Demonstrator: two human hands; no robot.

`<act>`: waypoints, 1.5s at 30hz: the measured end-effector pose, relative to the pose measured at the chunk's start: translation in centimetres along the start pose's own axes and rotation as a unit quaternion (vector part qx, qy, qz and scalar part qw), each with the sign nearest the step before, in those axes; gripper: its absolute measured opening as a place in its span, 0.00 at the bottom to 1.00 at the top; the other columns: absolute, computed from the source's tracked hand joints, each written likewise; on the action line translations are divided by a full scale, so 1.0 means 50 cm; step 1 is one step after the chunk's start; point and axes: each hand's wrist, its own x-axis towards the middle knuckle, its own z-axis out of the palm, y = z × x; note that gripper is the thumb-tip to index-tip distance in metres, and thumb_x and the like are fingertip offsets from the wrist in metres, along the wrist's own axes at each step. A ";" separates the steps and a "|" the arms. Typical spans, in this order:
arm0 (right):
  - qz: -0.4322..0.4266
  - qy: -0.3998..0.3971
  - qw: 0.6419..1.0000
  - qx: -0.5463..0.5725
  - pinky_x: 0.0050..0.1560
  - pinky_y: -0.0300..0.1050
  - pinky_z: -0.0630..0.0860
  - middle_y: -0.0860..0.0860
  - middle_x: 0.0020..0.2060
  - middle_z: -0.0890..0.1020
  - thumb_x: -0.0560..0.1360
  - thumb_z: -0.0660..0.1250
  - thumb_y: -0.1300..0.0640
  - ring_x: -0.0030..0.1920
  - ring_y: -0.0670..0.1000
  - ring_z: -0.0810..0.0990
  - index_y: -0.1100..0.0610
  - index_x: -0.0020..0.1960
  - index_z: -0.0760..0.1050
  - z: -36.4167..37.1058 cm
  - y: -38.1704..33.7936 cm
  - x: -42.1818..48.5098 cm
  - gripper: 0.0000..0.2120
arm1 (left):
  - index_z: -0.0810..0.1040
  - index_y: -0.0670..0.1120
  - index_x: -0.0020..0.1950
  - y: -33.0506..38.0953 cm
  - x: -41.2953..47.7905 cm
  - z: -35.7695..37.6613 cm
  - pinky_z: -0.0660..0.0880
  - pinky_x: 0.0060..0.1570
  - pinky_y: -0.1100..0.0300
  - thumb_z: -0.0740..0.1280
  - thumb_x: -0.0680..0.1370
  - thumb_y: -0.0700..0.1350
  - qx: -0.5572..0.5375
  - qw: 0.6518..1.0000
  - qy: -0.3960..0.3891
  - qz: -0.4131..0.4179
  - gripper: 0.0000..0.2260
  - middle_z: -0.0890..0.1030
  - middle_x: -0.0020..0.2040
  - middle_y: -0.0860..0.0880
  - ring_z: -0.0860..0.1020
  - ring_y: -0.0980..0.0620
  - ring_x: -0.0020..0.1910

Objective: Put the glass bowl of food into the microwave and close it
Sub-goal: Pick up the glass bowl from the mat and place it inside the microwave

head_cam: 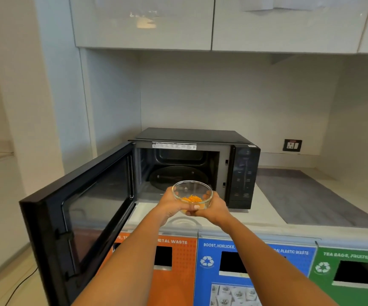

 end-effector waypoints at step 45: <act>-0.063 -0.045 0.995 0.065 0.37 0.24 0.71 0.43 0.43 0.80 0.54 0.82 0.56 0.43 0.39 0.78 0.47 0.48 0.76 0.175 0.142 0.623 0.26 | 0.76 0.45 0.61 -0.173 0.558 -0.120 0.74 0.60 0.57 0.79 0.64 0.40 0.046 0.999 0.006 0.022 0.27 0.82 0.55 0.46 0.79 0.50 0.58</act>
